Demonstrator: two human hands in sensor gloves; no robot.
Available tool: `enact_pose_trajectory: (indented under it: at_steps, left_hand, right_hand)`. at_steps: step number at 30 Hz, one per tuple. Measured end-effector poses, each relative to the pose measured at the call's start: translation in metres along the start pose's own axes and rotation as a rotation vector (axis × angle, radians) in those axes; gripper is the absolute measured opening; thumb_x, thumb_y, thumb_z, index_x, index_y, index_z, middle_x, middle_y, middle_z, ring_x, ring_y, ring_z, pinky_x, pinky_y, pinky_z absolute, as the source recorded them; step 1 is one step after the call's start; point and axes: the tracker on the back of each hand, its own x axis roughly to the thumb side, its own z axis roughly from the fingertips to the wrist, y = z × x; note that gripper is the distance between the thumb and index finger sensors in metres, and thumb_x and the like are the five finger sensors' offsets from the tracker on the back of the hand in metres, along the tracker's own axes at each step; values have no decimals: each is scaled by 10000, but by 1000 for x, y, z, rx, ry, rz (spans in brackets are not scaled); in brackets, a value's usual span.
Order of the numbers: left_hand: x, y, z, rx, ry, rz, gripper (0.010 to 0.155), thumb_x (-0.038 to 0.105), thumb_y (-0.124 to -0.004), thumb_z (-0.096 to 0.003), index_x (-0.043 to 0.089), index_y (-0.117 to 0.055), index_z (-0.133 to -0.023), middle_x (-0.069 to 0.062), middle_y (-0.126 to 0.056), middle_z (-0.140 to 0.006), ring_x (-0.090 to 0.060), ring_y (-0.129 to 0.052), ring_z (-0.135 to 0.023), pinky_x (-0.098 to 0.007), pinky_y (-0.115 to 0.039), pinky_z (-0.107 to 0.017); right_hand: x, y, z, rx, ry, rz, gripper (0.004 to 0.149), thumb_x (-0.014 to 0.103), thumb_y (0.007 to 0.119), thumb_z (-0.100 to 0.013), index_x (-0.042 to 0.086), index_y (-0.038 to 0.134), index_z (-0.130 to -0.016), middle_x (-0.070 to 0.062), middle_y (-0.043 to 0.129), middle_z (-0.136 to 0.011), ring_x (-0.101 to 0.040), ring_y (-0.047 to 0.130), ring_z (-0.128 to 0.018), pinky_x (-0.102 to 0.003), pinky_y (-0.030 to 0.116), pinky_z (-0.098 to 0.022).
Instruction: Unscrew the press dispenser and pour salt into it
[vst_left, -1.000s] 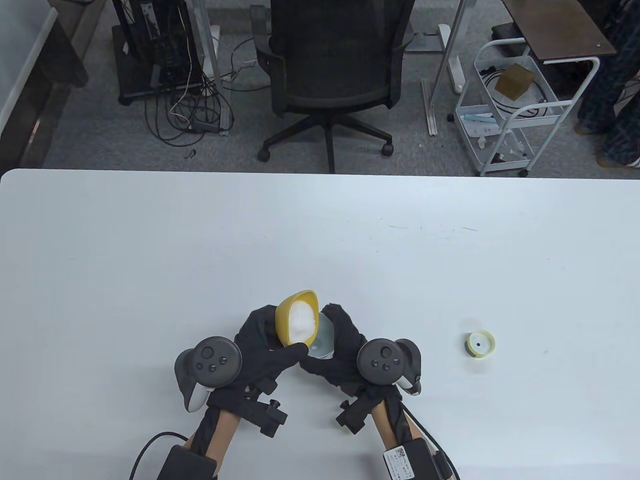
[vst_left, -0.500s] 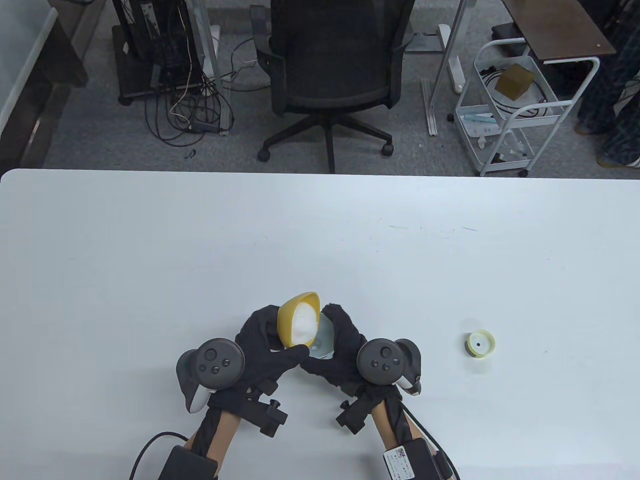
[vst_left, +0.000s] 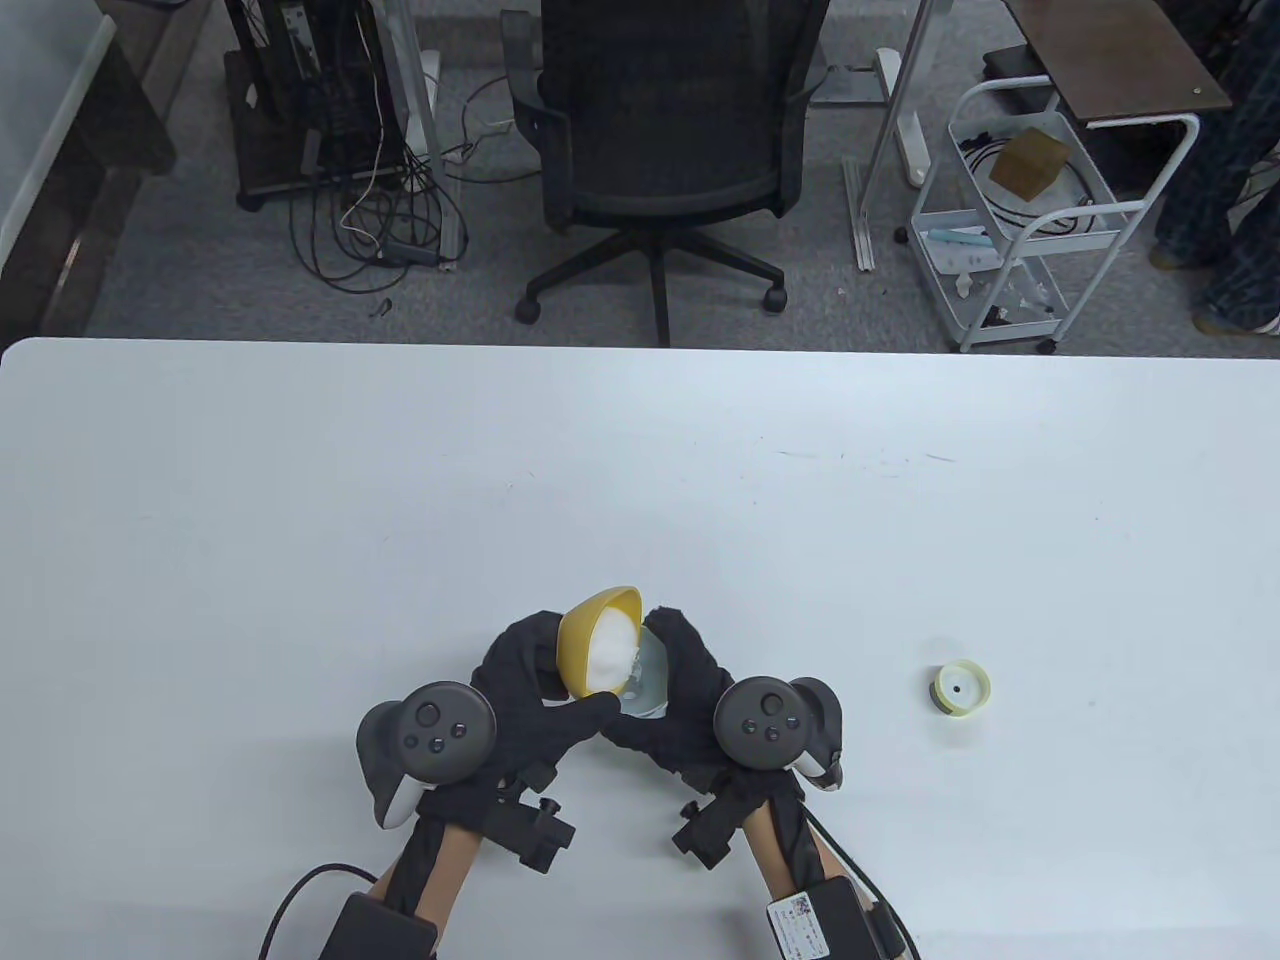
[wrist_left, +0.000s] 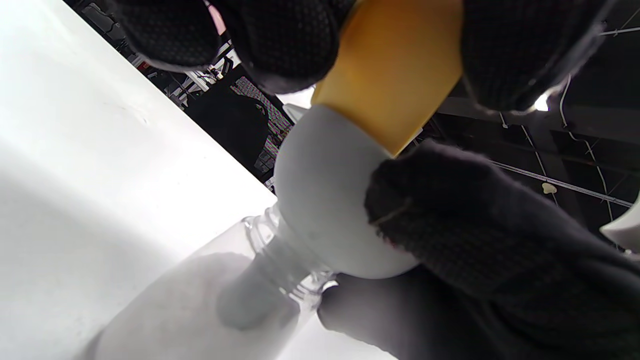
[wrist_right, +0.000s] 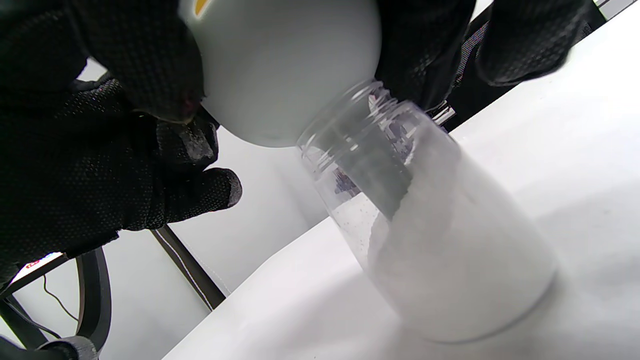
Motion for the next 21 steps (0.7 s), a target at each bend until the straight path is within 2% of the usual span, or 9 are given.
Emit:
enact_pose_trajectory:
  at_steps: [21]
  left_hand:
    - [4,-1,2,15,-16,-61,974,660,-886,-420,106,-498,-1122,-113,-727,-952,-173,-904,-697,-605,-741,-658]
  right_hand:
    - [0,0,0,1,0,0,1117,521,839,-515,-245,294,-1117,-450,562,-1065,-538,741,-915,-764,612,-607]
